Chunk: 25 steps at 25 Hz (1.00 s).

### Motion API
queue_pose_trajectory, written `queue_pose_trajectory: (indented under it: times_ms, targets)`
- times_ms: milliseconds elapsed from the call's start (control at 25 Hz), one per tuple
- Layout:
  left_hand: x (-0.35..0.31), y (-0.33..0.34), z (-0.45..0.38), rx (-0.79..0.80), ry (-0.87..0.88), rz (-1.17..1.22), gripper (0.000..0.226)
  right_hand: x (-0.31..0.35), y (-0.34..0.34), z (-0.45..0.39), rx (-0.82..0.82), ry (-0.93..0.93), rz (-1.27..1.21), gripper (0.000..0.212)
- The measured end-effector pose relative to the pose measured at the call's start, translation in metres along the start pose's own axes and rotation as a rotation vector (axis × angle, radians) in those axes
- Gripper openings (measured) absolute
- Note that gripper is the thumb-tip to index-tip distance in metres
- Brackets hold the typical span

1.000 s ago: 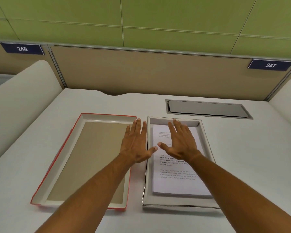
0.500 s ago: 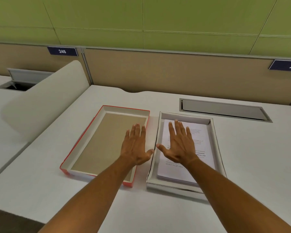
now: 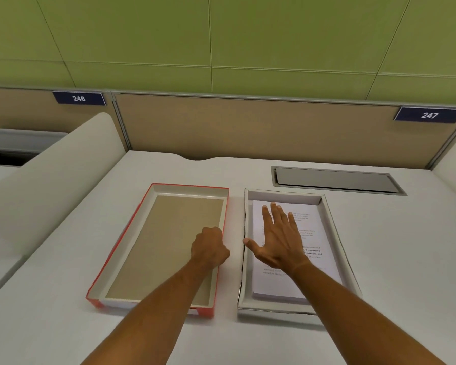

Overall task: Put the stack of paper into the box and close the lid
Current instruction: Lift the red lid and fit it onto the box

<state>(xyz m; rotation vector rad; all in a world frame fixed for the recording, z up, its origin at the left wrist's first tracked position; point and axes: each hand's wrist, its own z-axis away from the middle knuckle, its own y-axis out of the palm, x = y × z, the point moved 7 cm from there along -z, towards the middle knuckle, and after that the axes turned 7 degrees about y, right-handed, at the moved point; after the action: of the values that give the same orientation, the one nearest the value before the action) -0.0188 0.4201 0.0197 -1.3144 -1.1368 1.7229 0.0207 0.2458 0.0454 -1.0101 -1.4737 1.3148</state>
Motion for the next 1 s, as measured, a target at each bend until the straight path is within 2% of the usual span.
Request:
queue_pose_trajectory:
  times_ms: [160, 280, 360, 440, 560, 680, 720, 800, 1000]
  targets:
    - [-0.009, -0.038, -0.012, 0.033, 0.048, 0.071, 0.018, 0.002, -0.001, -0.009, 0.002, 0.034, -0.036, 0.129]
    - [-0.02, -0.095, -0.016, -0.106, 0.072, 0.325, 0.003, 0.003, -0.005, -0.014, -0.008, 0.078, -0.178, 0.106]
    - [-0.026, -0.139, -0.016, -0.198, 0.076, 0.662, 0.012, 0.004, -0.009, -0.017, 0.019, 0.17, -0.432, 0.09]
    - [-0.031, -0.177, -0.014, -0.217, 0.092, 0.954, 0.019, 0.004, -0.008, -0.021, 0.103, 0.324, -0.831, 0.071]
    - [-0.028, -0.215, -0.004, -0.193, 0.068, 1.325, 0.013, 0.003, 0.0, -0.019, 0.298, 0.575, -1.336, 0.044]
    - [-0.018, -0.225, 0.005, -0.056, 0.026, 1.638, 0.011, 0.015, 0.005, -0.008, 0.572, 0.596, -1.731, 0.05]
    - [-0.015, -0.223, 0.009, 0.02, 0.022, 1.677, 0.015, 0.017, 0.006, -0.006, 0.605, 0.583, -1.813, 0.05]
    - [-0.004, -0.212, 0.013, 0.121, 0.007, 1.668, 0.021, 0.01, 0.01, -0.007, 0.564, 0.577, -1.886, 0.046]
    - [0.044, -0.171, -0.004, 0.038, -0.06, 1.376, 0.022, -0.044, 0.005, -0.001, 0.427, 0.588, -1.918, 0.036]
